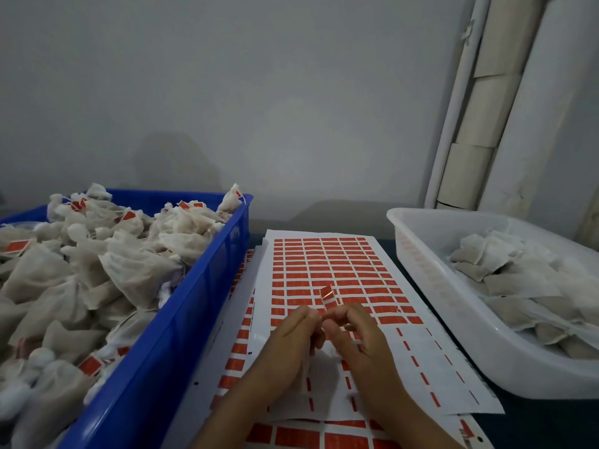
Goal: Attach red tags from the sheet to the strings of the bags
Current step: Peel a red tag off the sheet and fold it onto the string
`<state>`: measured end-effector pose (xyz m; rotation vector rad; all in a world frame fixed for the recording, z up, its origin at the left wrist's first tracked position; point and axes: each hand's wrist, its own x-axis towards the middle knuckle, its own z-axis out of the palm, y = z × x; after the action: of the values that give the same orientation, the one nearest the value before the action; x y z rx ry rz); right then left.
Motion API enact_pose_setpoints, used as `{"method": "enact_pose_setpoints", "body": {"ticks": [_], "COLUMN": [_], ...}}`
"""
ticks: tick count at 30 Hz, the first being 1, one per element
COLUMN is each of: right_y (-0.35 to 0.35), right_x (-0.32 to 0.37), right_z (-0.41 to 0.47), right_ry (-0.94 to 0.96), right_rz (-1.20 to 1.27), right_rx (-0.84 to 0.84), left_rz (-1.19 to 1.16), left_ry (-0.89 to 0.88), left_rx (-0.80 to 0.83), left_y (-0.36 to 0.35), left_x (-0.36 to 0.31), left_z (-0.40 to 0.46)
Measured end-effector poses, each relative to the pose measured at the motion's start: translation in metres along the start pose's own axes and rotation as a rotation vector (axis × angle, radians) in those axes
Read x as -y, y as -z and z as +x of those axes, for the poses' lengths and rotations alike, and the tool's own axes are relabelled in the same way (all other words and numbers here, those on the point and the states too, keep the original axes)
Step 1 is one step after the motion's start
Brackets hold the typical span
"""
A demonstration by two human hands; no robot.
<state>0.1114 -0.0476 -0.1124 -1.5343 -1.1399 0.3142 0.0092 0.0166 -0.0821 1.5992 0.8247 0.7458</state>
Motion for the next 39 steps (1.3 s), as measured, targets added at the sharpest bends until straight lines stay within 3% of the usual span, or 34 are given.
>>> {"method": "enact_pose_setpoints", "body": {"ticks": [3, 6, 10, 19, 28, 34, 39], "right_y": [0.000, 0.004, 0.007, 0.023, 0.020, 0.008, 0.009], "right_x": [-0.002, -0.005, -0.006, 0.008, 0.022, 0.015, 0.006], "right_z": [0.000, 0.003, 0.004, 0.004, -0.003, -0.005, -0.004], "right_ry": [0.049, 0.051, 0.015, 0.013, 0.060, -0.021, -0.110], "right_rz": [-0.117, -0.122, -0.067, 0.166, 0.206, 0.233, 0.265], "right_rx": [-0.025, -0.077, -0.132, -0.436, -0.399, -0.279, -0.328], "left_rz": [0.085, 0.128, 0.133, 0.039, -0.120, -0.122, -0.083], "left_ry": [-0.102, -0.161, -0.188, -0.206, -0.170, -0.163, -0.178], "left_rx": [0.141, 0.150, 0.123, -0.021, -0.191, -0.182, -0.197], "left_y": [0.006, 0.002, 0.002, -0.002, -0.010, -0.012, -0.013], "left_x": [0.003, 0.012, 0.017, 0.020, 0.018, 0.018, 0.020], "left_z": [-0.003, 0.003, 0.006, 0.007, 0.004, 0.003, 0.004]}}
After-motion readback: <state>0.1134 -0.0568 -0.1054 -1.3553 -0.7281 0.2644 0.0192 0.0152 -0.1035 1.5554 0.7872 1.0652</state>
